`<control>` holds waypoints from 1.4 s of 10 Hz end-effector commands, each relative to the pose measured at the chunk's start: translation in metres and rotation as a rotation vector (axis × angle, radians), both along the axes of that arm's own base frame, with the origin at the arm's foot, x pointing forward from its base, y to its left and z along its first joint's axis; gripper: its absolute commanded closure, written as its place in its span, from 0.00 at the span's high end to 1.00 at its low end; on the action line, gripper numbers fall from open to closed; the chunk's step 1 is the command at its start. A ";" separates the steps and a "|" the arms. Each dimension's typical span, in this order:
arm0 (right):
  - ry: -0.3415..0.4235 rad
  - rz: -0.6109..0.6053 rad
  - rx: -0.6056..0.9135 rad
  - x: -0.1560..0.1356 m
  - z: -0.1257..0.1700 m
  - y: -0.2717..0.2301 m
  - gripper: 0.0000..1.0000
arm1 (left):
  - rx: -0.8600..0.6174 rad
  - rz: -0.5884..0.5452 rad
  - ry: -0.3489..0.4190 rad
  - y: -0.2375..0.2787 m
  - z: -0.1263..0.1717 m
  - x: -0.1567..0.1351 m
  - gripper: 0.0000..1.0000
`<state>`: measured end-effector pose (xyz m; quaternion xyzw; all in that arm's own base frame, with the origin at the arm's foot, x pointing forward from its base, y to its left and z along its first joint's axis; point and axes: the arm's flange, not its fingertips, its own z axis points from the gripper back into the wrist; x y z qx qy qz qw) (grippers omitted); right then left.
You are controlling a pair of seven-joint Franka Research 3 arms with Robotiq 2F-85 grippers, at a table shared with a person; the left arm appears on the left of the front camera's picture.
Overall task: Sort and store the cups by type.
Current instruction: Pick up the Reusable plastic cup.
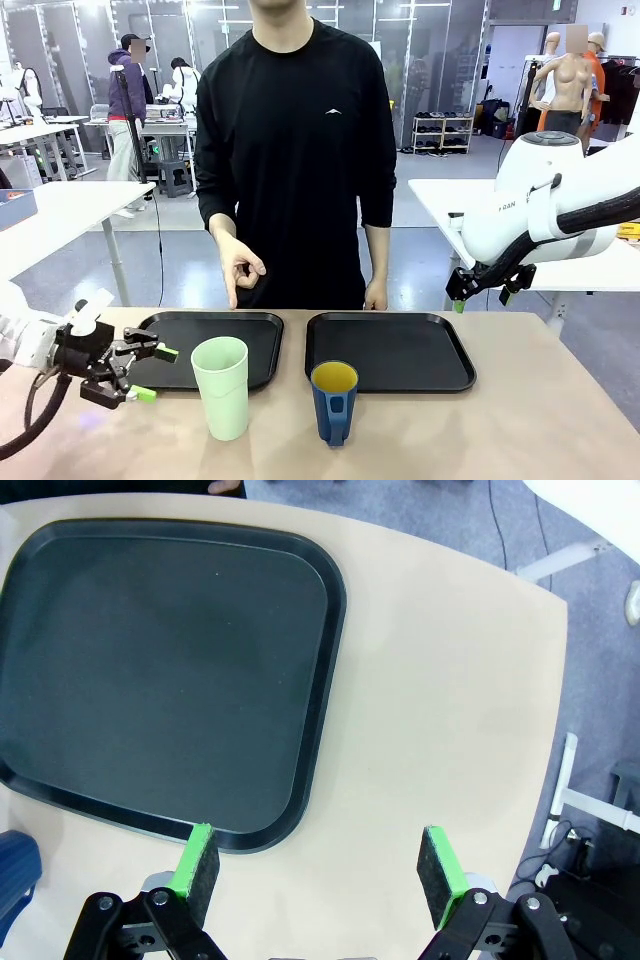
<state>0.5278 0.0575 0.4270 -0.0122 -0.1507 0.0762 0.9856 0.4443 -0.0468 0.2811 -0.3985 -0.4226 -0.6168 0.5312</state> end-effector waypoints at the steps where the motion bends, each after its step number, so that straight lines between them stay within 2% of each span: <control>1: -0.001 0.001 0.000 0.000 0.001 0.000 1.00 | -0.092 -0.008 -0.019 -0.007 -0.004 0.008 1.00; 3: -0.001 0.001 0.000 0.000 0.001 0.000 1.00 | -0.112 -0.004 -0.005 -0.012 -0.007 0.007 1.00; 4: -0.001 0.001 0.000 0.000 0.001 0.000 1.00 | -0.100 -0.001 0.025 -0.013 -0.007 0.008 1.00; 10: -0.001 0.001 0.000 0.000 0.001 0.000 1.00 | -0.082 -0.008 0.031 -0.013 -0.006 0.004 1.00; 12: -0.001 0.001 0.000 0.000 0.001 0.000 1.00 | -0.106 -0.023 0.064 -0.020 -0.026 0.007 1.00; 14: -0.001 0.001 0.000 0.000 0.001 0.000 1.00 | -0.152 -0.035 0.063 -0.022 -0.037 0.004 1.00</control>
